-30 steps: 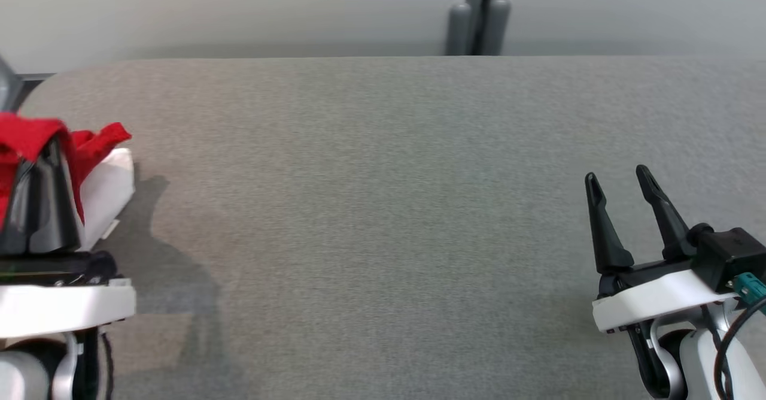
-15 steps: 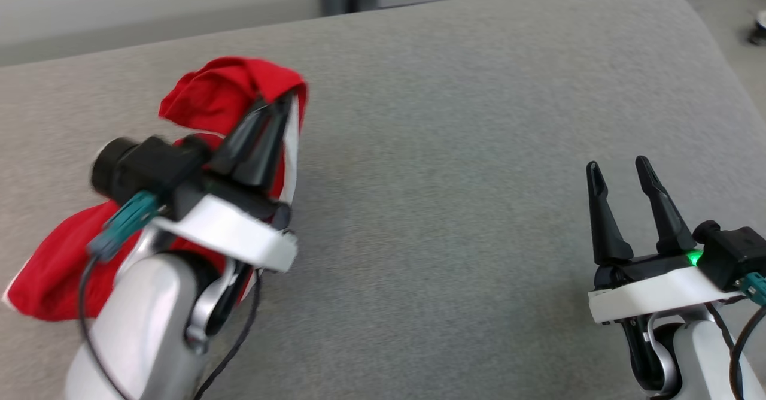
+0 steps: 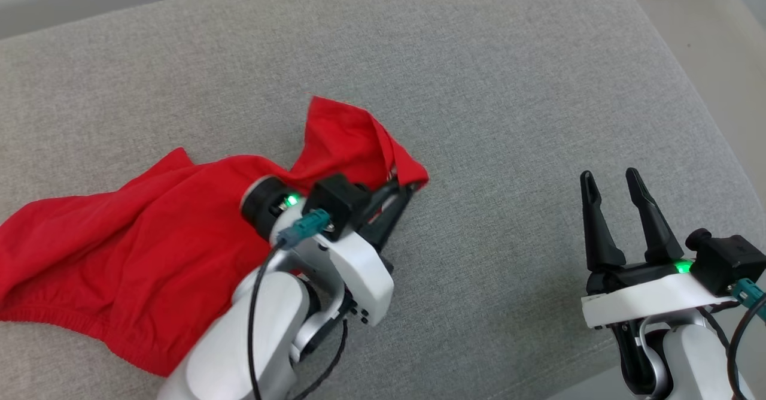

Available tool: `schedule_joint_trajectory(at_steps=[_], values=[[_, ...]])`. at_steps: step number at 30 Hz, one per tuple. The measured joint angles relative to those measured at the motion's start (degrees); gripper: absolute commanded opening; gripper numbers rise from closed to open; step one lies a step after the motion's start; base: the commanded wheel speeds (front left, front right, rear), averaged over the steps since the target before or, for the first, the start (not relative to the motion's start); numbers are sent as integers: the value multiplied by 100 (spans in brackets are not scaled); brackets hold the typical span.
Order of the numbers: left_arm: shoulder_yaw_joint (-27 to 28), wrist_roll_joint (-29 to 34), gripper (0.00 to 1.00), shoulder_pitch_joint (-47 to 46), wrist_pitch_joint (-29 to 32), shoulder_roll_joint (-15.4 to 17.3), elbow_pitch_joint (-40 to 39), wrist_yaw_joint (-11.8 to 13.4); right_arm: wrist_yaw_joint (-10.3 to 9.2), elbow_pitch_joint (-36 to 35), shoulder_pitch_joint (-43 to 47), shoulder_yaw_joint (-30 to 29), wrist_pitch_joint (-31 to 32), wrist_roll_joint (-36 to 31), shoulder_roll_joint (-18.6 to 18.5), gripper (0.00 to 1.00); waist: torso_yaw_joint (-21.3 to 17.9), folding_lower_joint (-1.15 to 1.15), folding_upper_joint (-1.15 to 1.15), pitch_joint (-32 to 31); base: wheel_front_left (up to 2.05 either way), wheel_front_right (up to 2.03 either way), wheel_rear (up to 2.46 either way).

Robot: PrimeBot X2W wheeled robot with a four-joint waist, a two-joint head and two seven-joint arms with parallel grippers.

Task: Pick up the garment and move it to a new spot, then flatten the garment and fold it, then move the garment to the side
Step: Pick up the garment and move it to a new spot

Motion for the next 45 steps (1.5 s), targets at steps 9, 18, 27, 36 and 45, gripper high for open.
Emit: schedule_joint_trajectory(at_steps=[9,18,27,36,45], values=[[-243,-145,100,9,-441,-119,515,-57,0,101,-115,-99,-41,-124,1,100,237,0,0,-73,0,0,0],[218,-311,100,292,-1280,-77,523,322,0,89,-63,-293,12,-450,1,100,771,0,0,-501,0,0,0],[1289,-692,100,764,-1706,469,515,892,0,-104,153,-363,315,-693,7,100,1407,0,0,-969,0,0,0],[2215,-940,100,1567,-1834,950,270,1307,0,-307,389,-450,575,-837,10,100,1810,0,0,-1329,0,0,0],[2416,-950,100,2376,-1848,1179,-174,1472,0,-431,649,-453,769,-932,8,100,1932,0,0,-1640,0,0,0]])
